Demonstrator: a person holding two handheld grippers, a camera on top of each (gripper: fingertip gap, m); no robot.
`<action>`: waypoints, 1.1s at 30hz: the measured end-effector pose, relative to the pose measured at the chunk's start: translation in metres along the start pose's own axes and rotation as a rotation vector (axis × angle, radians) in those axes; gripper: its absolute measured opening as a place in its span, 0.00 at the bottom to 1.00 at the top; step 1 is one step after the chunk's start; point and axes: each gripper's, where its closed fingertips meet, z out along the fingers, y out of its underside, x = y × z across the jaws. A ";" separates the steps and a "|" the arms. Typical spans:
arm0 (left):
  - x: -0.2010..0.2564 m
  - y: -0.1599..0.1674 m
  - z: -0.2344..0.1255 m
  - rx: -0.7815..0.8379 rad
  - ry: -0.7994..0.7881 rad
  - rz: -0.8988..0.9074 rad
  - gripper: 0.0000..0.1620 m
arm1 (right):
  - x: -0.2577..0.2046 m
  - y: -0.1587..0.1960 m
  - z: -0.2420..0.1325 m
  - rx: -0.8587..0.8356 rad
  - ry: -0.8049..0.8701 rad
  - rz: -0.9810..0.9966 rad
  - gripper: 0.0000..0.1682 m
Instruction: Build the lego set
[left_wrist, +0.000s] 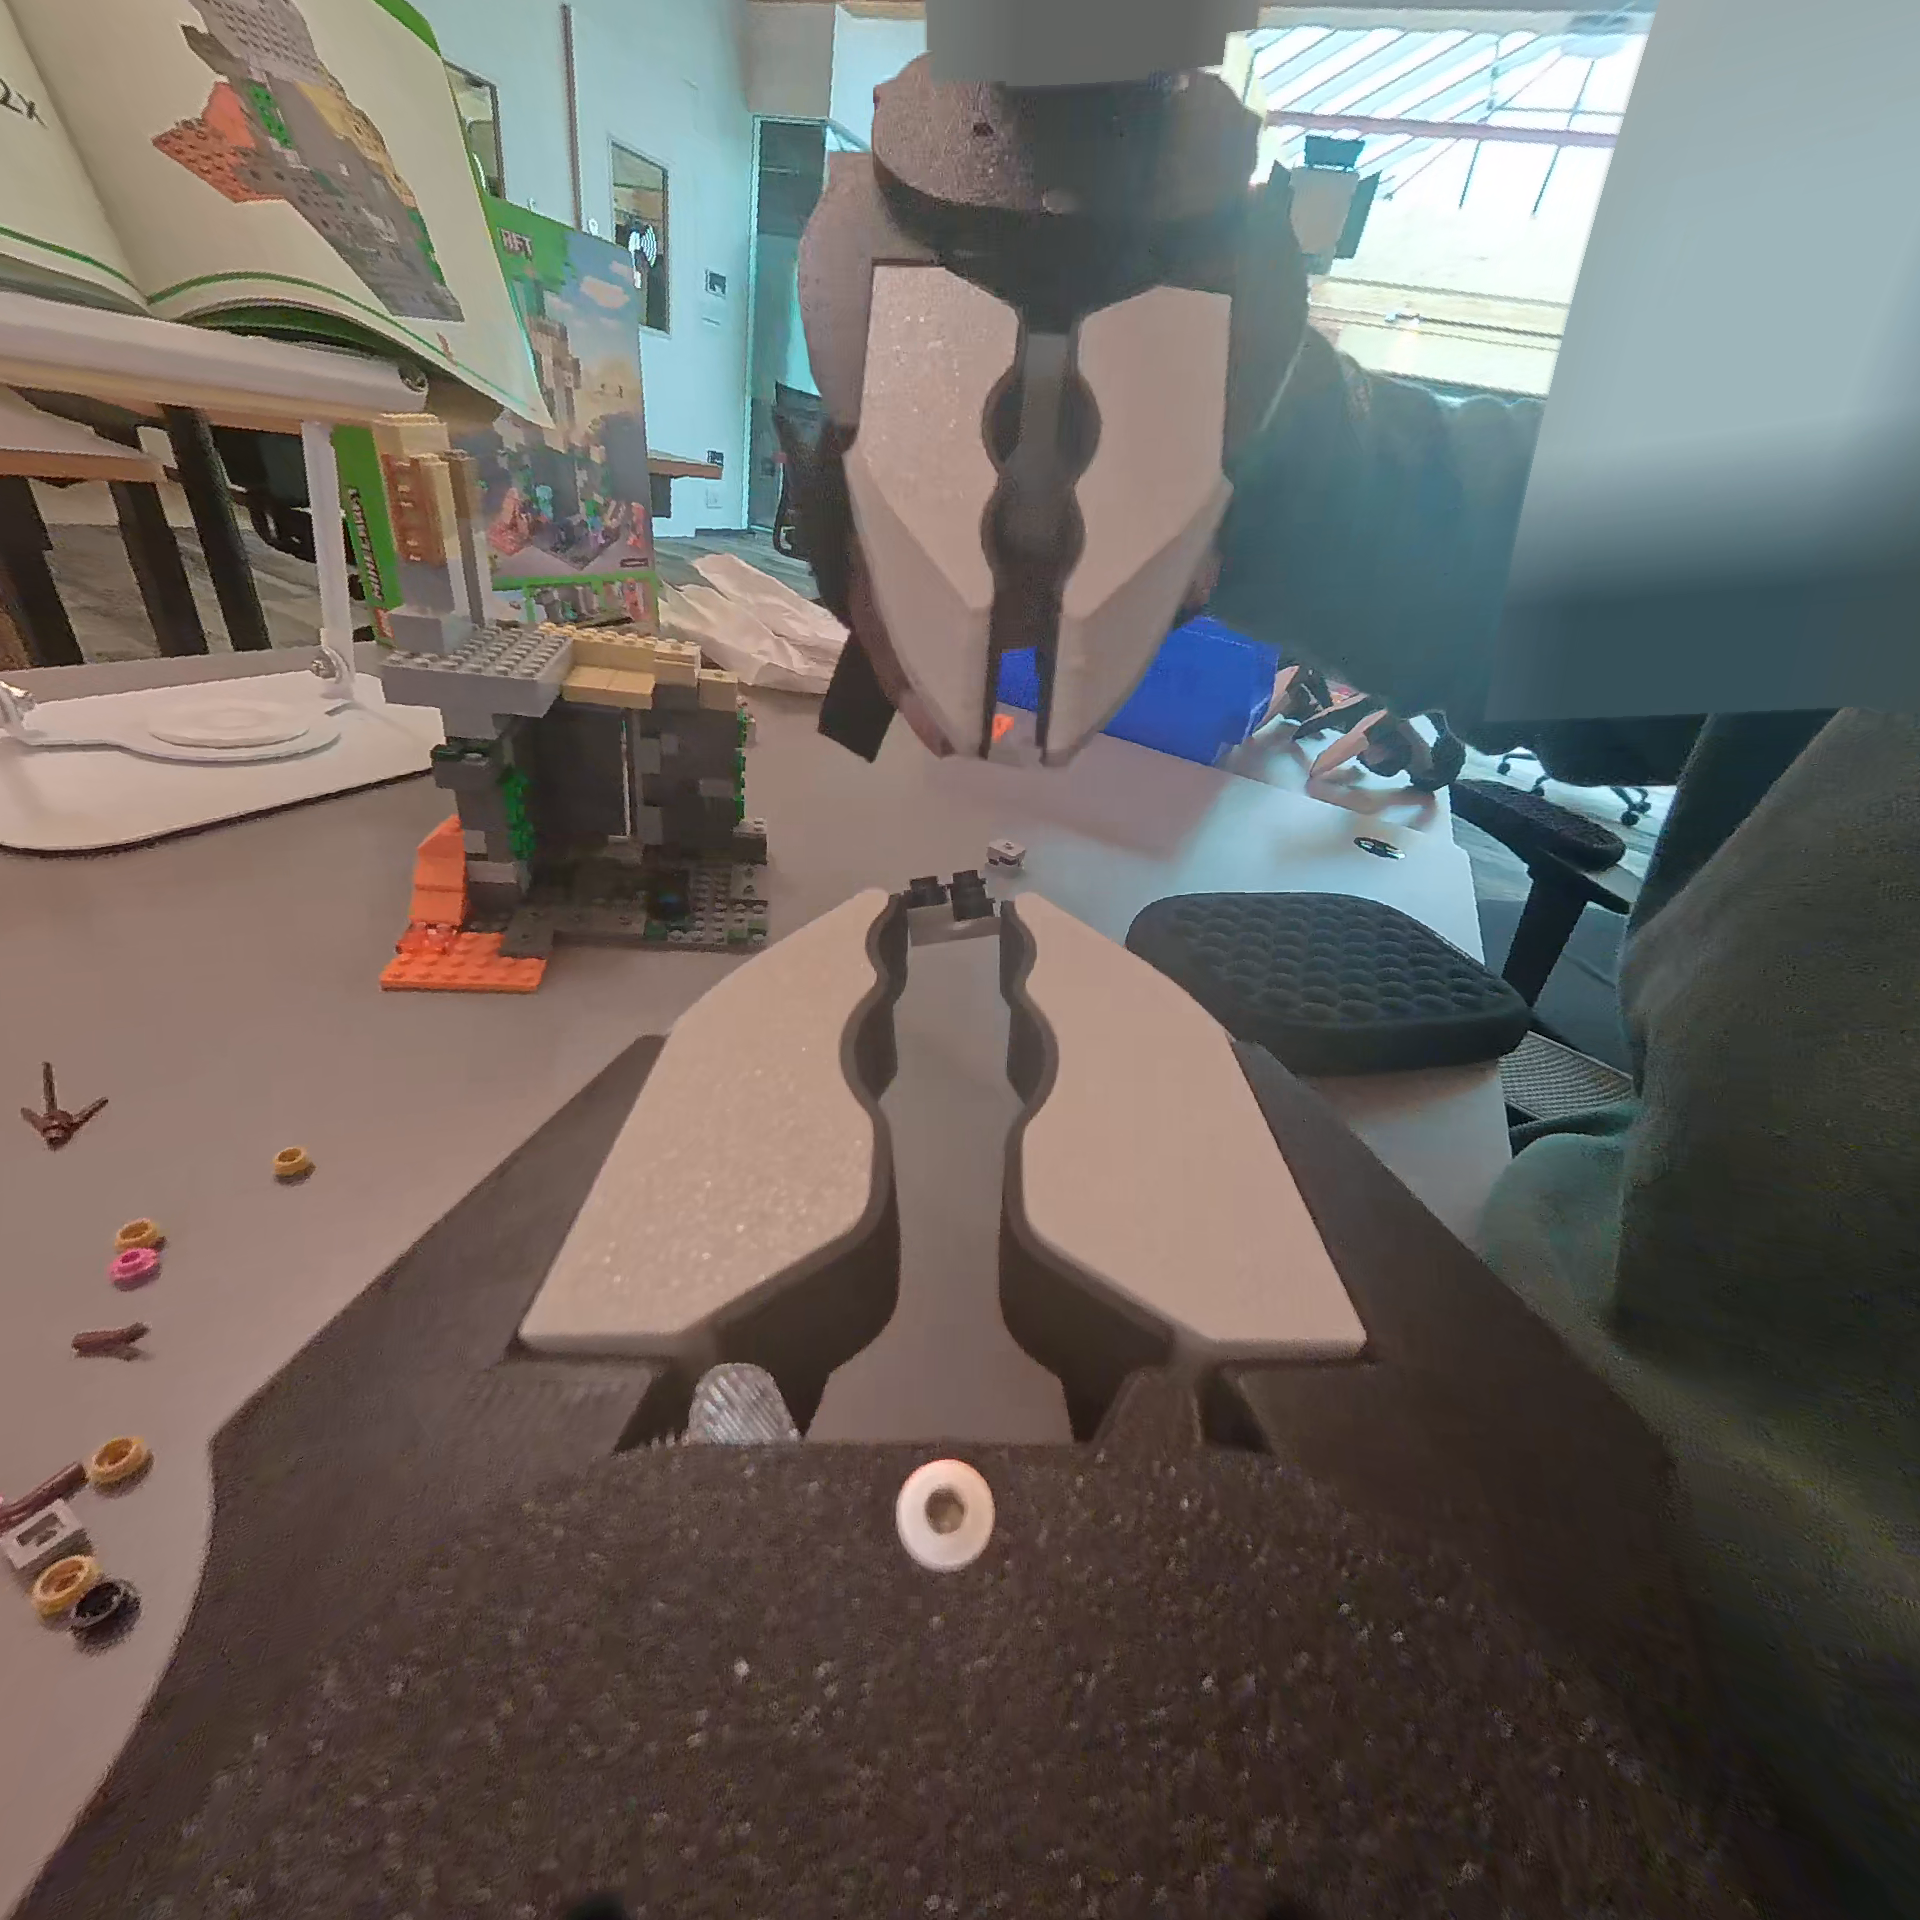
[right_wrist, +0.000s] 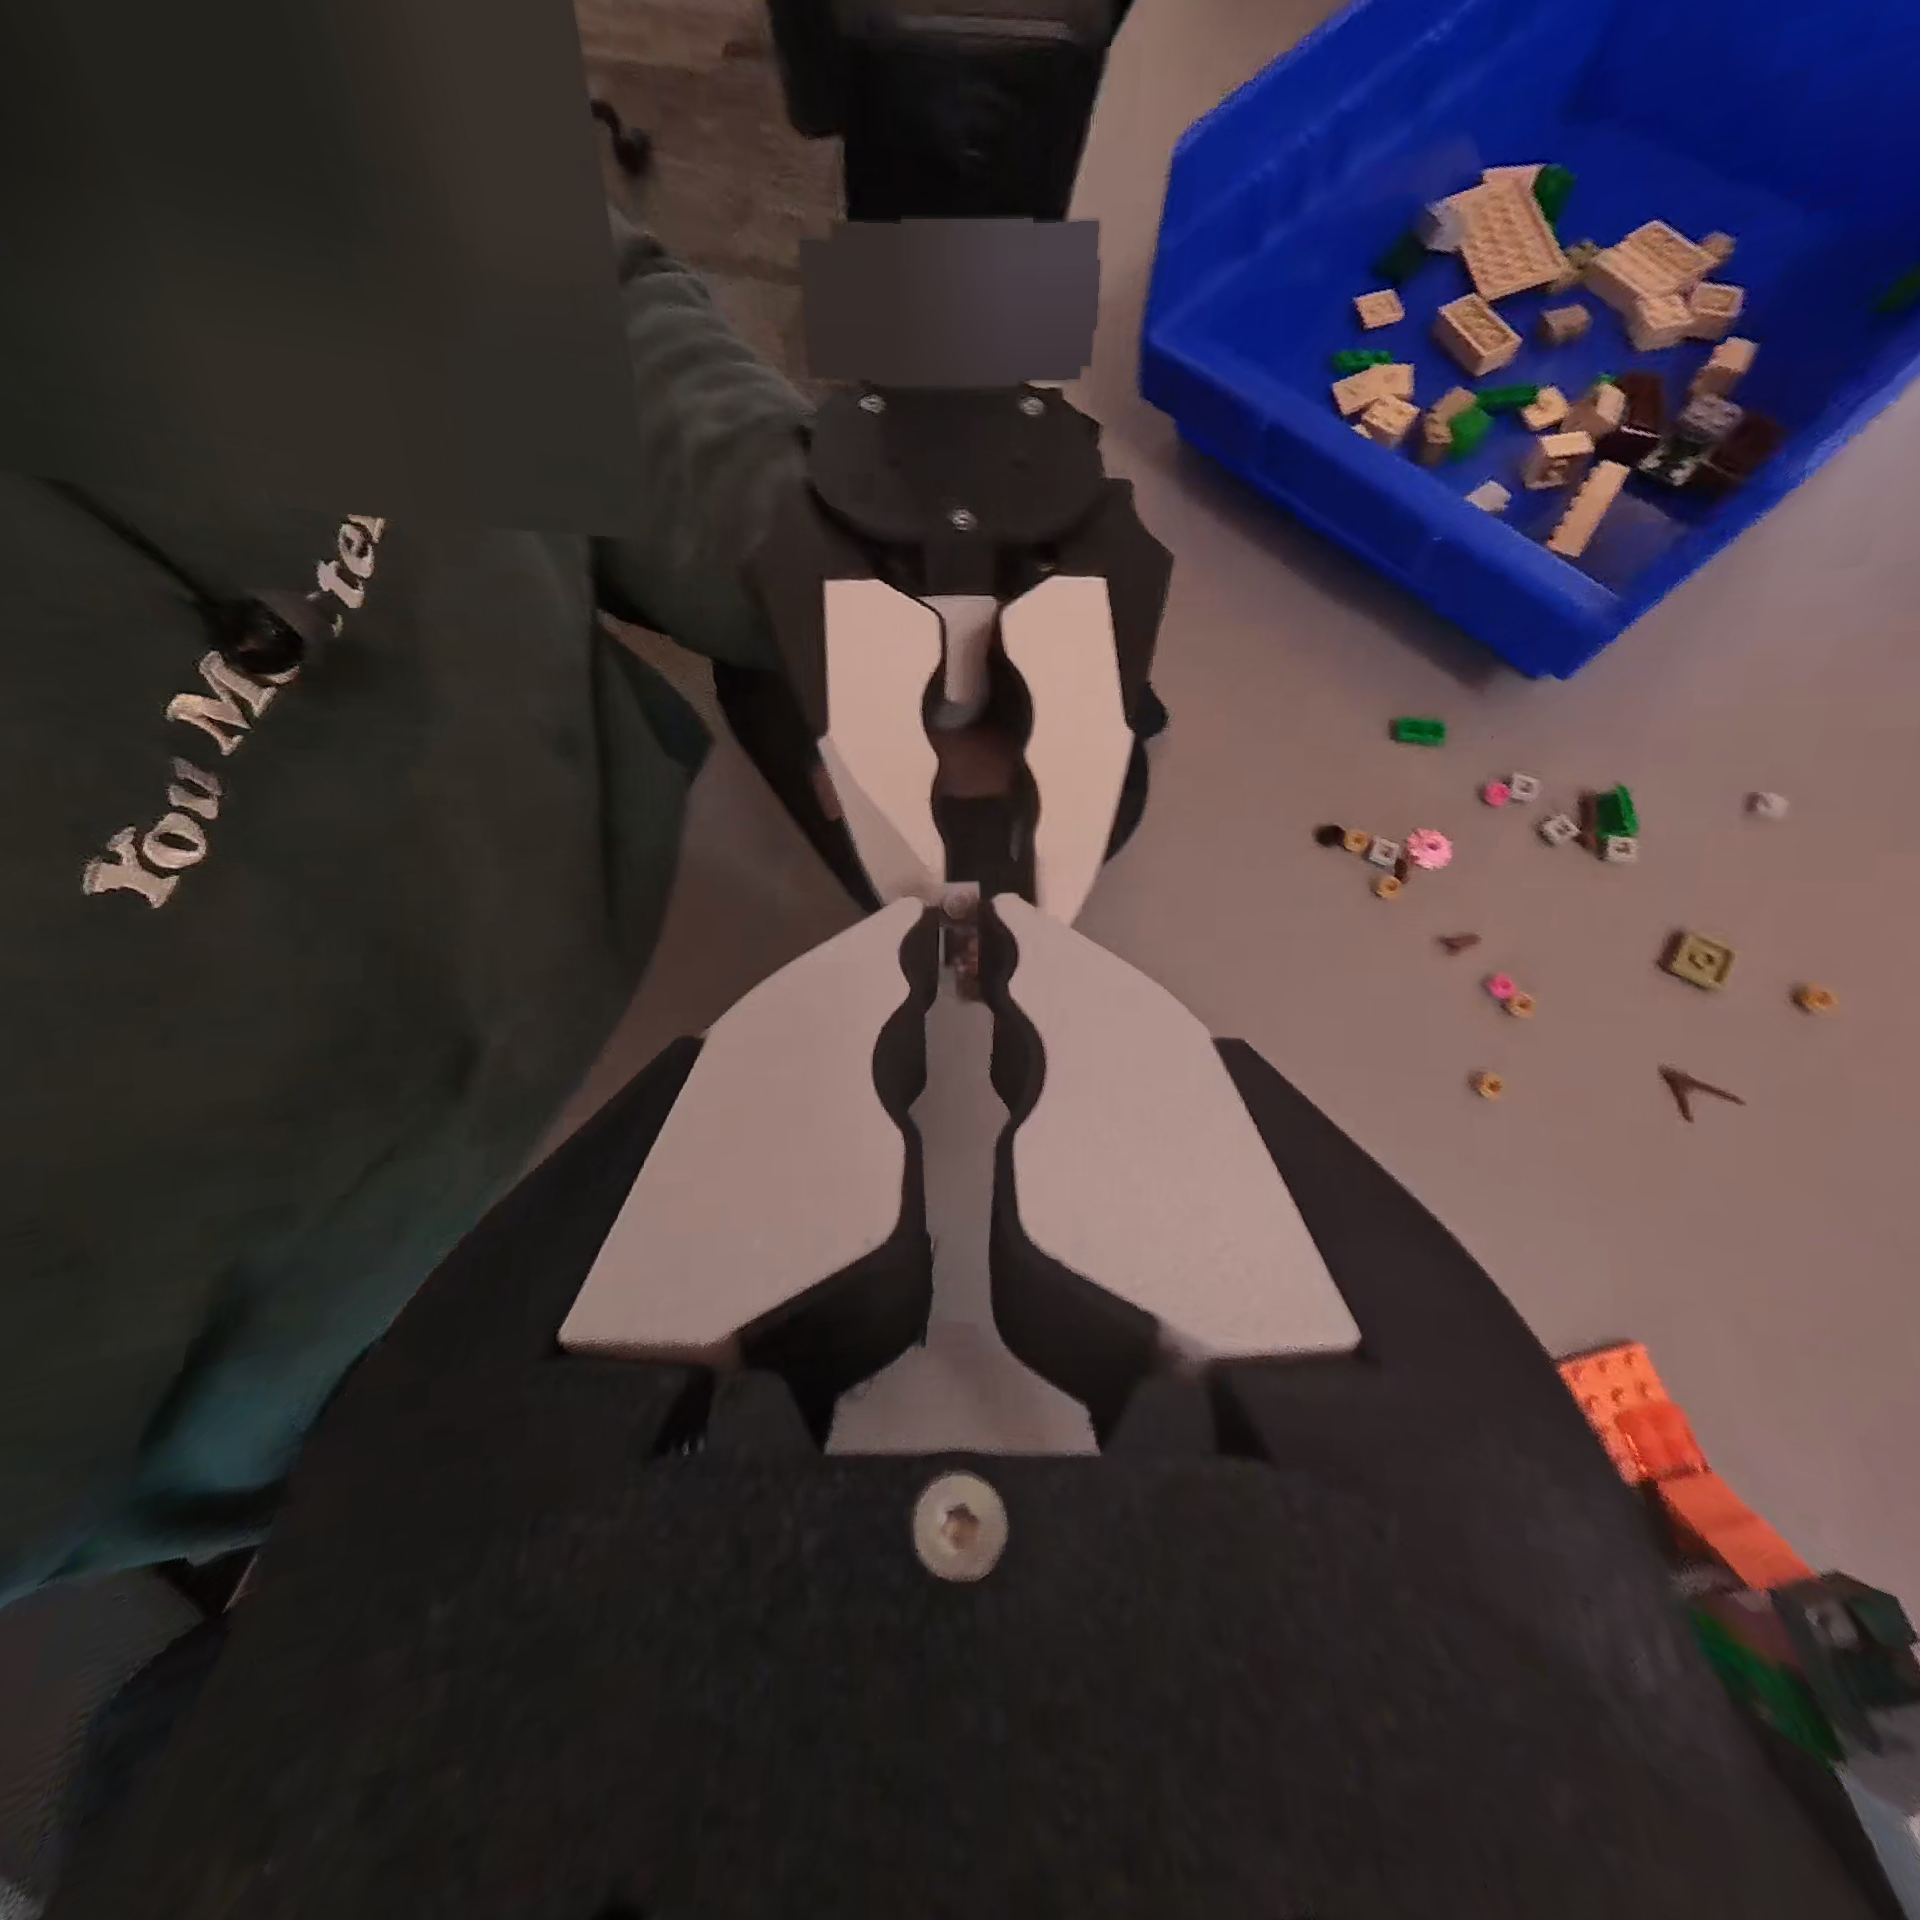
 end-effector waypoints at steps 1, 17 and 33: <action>0.001 0.000 0.000 0.000 0.000 0.006 0.10 | -0.002 0.002 0.003 -0.024 -0.001 -0.011 0.04; 0.006 -0.005 -0.002 0.025 0.024 0.038 0.10 | -0.001 0.014 0.012 -0.074 -0.011 0.002 0.04; 0.005 -0.009 -0.005 0.049 0.033 0.005 0.10 | 0.001 0.005 0.005 -0.031 0.047 -0.031 0.05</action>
